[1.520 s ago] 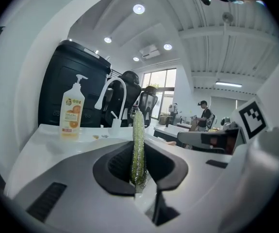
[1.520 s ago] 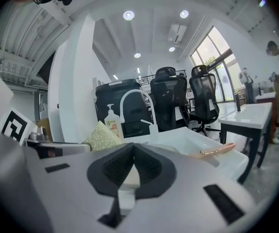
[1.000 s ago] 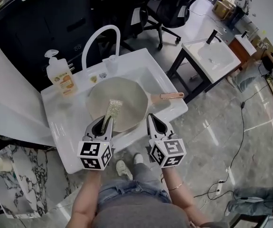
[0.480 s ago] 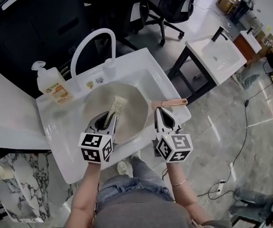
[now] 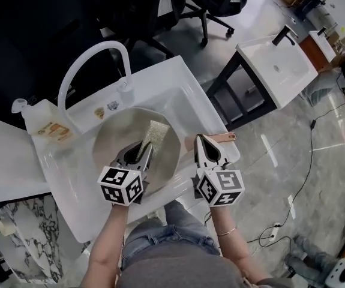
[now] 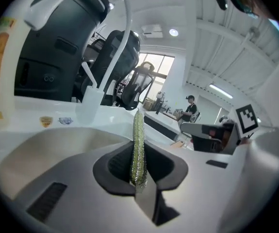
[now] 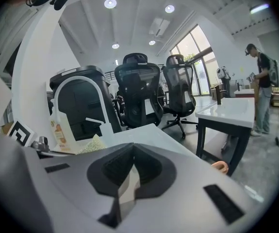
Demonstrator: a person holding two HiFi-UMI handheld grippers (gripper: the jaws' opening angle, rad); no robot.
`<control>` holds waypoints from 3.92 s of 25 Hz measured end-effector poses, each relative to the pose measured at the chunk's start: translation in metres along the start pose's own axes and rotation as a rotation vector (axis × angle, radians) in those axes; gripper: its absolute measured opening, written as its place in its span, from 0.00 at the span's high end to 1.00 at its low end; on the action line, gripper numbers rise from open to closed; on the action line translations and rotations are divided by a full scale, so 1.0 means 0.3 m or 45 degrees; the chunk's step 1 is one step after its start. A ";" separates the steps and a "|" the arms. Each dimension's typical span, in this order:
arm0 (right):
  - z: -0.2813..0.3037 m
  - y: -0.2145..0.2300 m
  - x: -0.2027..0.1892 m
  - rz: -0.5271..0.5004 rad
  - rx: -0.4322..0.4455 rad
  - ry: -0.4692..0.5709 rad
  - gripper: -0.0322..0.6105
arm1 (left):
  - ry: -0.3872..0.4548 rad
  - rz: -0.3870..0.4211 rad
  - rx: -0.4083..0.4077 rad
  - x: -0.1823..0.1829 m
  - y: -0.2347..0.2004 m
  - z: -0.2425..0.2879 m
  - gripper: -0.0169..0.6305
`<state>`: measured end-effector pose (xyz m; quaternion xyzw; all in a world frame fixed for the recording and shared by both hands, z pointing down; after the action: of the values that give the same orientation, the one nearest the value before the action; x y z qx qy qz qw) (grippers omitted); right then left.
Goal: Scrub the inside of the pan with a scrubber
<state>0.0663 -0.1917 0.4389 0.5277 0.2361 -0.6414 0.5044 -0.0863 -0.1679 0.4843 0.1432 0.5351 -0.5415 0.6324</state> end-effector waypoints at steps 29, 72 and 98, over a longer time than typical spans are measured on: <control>0.169 0.114 0.015 0.028 0.031 -0.059 0.93 | -0.406 0.227 0.234 -0.181 -0.144 0.346 0.89; 0.146 -0.014 0.068 -0.013 0.175 -0.018 0.93 | -0.264 -0.255 1.067 -0.097 -0.582 -0.121 0.88; -0.093 -0.068 0.017 0.009 0.046 0.035 0.93 | -0.924 1.785 0.409 -0.035 -0.341 -0.002 0.88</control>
<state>0.0605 -0.1626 0.4203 0.5462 0.2295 -0.6364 0.4939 -0.1707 -0.2001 0.5335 0.3501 -0.0026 -0.1018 0.9312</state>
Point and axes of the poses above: the fingertips, and each gripper's own axes: z forward along the fingers, y to its right, x out of its top, the point moved 1 cm from there along -z, backward along the fingers, and after that the axes turned 1 degree about z, right-handed, at the moved point
